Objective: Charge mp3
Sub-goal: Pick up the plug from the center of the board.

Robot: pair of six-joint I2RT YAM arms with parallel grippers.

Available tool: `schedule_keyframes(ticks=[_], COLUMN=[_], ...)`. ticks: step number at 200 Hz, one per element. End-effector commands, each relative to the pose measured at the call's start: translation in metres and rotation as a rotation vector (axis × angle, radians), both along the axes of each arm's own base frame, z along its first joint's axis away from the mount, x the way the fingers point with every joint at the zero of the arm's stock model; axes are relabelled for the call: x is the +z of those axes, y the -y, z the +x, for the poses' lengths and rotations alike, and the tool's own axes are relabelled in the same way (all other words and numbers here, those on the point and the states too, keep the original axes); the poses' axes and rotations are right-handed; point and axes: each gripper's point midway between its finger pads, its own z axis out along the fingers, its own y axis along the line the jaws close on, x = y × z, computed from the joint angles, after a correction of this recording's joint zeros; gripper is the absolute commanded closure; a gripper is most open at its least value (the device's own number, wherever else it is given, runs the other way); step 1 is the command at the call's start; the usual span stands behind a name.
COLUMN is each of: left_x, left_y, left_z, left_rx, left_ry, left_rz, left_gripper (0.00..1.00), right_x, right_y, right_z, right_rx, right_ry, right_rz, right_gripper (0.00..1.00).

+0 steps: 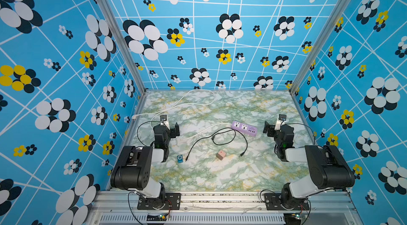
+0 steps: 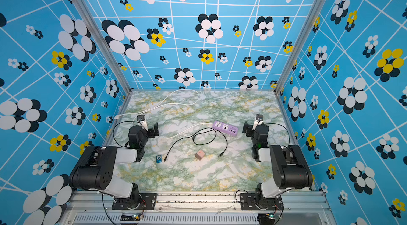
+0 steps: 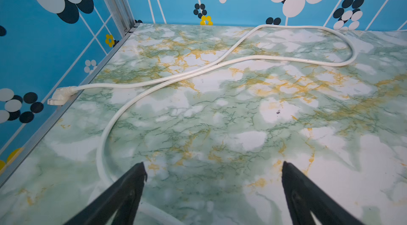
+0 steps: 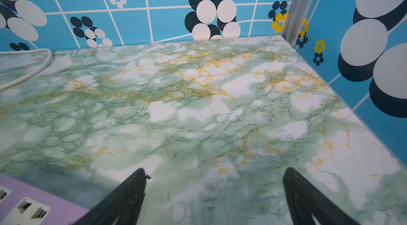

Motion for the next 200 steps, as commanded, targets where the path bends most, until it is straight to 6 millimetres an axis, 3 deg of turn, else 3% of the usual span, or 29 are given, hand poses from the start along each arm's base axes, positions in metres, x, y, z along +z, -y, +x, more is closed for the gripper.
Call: schedule_keyframes(ticks=[1, 182, 200], left_x=[0.006, 0.005, 0.019], left_y=[0.0, 0.0, 0.003], left_z=[0.006, 0.006, 0.01], left_rx=[0.0, -0.002, -0.012], left_ry=[0.016, 0.007, 0.017], left_rz=[0.016, 0.013, 0.033], left_gripper=[0.01, 0.01, 0.01], right_x=[-0.002, -0.002, 0.005], right_y=[-0.002, -0.002, 0.006], right_z=[0.003, 0.003, 0.002], right_rx=[0.016, 0.015, -0.036], right_ry=[-0.014, -0.014, 0.001], right_rz=[-0.009, -0.007, -0.01], right_gripper=[0.01, 0.01, 0.01])
